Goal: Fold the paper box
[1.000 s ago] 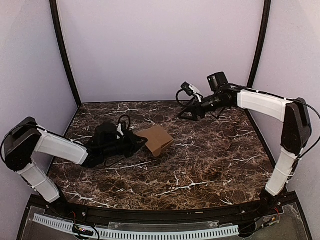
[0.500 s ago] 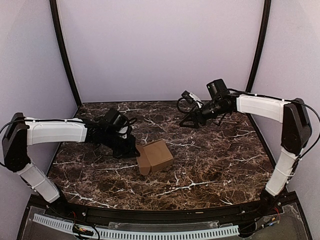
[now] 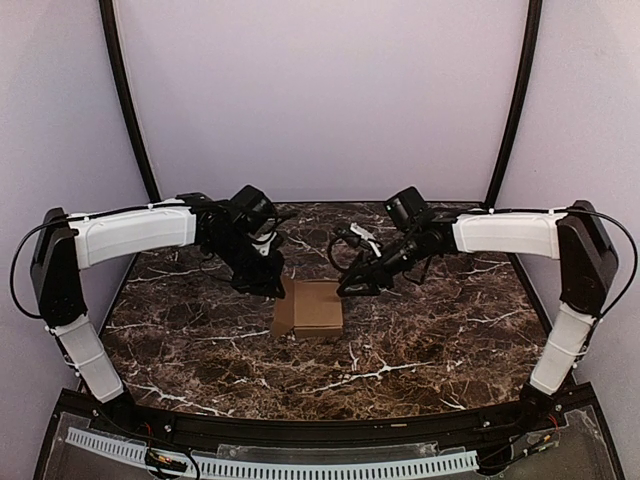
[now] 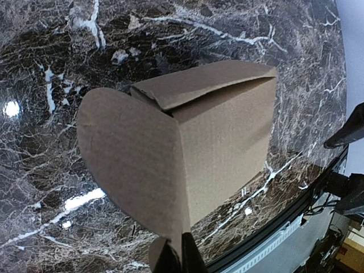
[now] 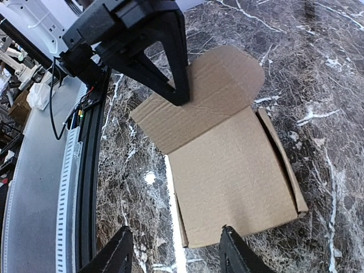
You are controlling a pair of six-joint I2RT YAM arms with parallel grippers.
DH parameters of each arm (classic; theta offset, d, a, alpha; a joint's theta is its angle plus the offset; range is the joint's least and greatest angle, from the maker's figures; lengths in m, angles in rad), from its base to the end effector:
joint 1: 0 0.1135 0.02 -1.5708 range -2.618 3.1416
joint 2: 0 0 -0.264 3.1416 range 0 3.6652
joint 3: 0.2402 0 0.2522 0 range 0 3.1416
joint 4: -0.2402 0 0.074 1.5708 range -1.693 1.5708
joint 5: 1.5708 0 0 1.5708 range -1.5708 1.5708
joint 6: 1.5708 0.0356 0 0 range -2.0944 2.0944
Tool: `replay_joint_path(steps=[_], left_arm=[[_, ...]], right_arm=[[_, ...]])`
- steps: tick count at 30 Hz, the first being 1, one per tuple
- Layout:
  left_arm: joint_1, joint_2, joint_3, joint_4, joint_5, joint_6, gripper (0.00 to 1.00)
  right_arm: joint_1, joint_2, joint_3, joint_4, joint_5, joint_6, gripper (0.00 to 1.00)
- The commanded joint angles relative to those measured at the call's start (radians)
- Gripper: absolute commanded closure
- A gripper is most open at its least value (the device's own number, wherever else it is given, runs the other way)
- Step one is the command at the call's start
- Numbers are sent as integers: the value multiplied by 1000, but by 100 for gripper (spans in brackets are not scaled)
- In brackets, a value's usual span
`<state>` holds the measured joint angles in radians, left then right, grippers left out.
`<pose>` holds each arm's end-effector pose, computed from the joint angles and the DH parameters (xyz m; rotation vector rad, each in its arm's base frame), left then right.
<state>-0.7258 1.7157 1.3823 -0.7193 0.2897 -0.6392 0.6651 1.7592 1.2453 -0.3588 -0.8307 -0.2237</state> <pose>0.2646 -0.2484 0.2573 0.2304 2.8059 -0.7887 0.2790 0.2523 0.2296 -1.3652 1.9805 1.2112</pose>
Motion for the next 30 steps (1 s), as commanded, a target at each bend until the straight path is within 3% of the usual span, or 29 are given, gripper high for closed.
replay_joint_path(steps=[1,12,14,17,21,24,30], left_arm=[[8,52,19,-116,23,64,99],[18,79,37,-83,32,93,96],[21,78,48,-89,30,100,89],[22,76,79,-109,13,118,64],[23,14,106,-114,-45,150,49],[33,-84,57,-43,-128,169,45],[128,-329,-192,145,-181,105,43]], right_arm=[[-1,72,16,42,-50,27,51],[8,217,78,18,-42,36,59],[8,225,76,11,-21,27,59],[7,235,65,10,9,24,59],[7,256,58,0,54,23,60],[4,263,49,-21,97,7,61],[-13,264,-5,-38,145,-27,61]])
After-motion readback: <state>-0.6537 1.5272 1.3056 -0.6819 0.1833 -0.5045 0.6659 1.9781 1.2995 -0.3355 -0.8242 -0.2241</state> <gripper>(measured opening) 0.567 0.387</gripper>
